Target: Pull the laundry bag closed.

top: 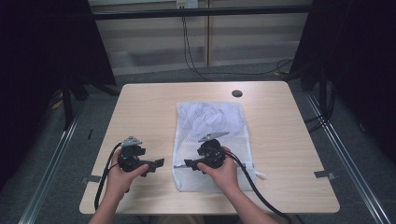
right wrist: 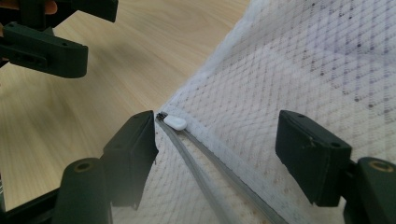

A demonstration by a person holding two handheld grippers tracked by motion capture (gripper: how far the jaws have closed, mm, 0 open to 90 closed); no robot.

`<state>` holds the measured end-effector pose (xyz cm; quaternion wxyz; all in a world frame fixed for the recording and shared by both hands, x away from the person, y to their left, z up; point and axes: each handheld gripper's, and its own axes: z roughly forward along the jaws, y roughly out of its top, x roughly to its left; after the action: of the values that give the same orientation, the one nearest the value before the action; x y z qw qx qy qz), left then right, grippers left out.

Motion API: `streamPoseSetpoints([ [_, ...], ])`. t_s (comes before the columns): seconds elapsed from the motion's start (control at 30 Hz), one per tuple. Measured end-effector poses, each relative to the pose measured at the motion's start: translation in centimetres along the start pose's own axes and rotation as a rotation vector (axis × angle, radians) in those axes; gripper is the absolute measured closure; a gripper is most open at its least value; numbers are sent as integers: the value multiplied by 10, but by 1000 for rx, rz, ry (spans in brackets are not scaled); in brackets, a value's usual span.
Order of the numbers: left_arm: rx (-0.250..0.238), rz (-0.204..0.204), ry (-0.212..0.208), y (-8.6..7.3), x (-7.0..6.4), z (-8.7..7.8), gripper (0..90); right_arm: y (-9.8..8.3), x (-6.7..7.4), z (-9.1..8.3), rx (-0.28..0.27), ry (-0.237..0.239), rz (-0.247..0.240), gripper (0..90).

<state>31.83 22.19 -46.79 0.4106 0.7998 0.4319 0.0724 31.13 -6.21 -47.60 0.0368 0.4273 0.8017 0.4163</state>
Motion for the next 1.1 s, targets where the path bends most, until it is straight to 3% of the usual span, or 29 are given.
streamPoseSetpoints([
  [0.17, 1, -1, -2, 0, 0, 0, 25, 1, 3, 5, -4, -9, -9, 346],
  [0.5, 11, 2, -1, -1, 2, -1, 27, 5, 4, 16, 3, 24, 34, 410],
  [0.73, 11, -11, -5, -2, 2, 0, 27, 4, 5, 23, 18, 54, 51, 510],
  [0.77, 8, -13, -7, -2, 3, -1, 28, 4, 5, 26, 29, 76, 75, 529],
  [1.03, 16, -16, -10, -2, 4, 0, 28, 1, 7, 34, 72, 95, 131, 590],
  [1.1, 15, -14, -6, -2, 4, 0, 29, 0, 8, 36, 80, 99, 170, 618],
])
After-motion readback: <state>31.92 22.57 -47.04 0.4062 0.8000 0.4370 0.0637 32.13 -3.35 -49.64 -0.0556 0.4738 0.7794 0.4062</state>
